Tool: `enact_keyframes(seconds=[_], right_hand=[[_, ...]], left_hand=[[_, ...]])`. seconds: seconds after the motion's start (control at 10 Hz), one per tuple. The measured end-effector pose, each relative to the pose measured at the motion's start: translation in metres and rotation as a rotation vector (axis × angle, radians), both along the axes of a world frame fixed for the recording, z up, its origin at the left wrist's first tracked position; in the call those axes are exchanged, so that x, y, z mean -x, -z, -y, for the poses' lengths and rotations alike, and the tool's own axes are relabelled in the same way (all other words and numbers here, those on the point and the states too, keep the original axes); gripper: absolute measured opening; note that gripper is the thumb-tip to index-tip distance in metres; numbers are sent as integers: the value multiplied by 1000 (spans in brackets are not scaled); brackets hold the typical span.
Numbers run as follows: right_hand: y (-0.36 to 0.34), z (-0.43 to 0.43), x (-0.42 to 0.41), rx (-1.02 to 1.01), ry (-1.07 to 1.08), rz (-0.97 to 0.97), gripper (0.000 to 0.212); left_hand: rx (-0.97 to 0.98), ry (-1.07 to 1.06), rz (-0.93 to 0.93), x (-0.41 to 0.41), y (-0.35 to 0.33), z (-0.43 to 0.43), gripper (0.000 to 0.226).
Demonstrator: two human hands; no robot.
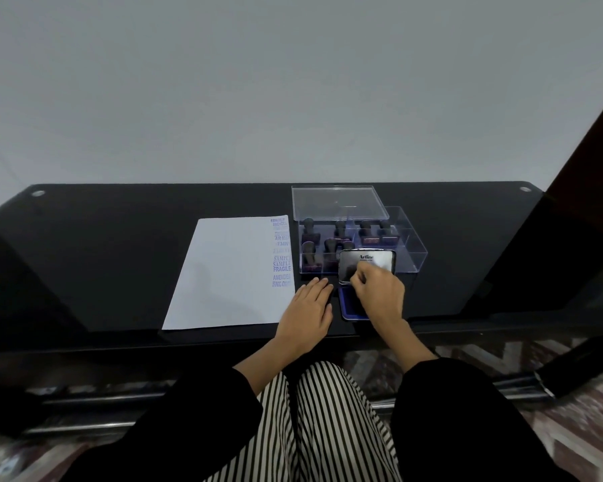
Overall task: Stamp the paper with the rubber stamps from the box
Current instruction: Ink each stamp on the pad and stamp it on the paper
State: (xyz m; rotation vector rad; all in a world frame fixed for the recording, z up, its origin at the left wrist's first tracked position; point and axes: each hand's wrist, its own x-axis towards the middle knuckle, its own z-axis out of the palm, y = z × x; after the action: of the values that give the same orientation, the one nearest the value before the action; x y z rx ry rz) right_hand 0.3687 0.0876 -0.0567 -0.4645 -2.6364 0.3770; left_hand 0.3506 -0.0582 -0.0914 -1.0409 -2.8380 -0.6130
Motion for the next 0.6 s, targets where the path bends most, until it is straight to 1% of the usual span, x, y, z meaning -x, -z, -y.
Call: enact_keyframes(seconds=[0.1, 0.2, 0.3, 0.4, 0.5, 0.6], right_hand=[[11, 3, -9, -64, -29, -183, 25], [21, 5, -23, -205, -41, -363, 25], [32, 5, -32, -305, -30, -485, 24], [38, 7, -35, -353, -30, -503, 22], [29, 7, -30, -290, -39, -438, 25], [17, 5, -18, -141, -54, -276, 27]], left_hand=[[-5, 1, -1, 0, 0, 0, 47], [-19, 3, -8, 0, 1, 0, 47], [-23, 4, -10, 0, 2, 0, 47], [-28, 5, -9, 0, 2, 0, 47], [-28, 6, -13, 1, 3, 0, 47], [-26, 6, -10, 1, 3, 0, 47]])
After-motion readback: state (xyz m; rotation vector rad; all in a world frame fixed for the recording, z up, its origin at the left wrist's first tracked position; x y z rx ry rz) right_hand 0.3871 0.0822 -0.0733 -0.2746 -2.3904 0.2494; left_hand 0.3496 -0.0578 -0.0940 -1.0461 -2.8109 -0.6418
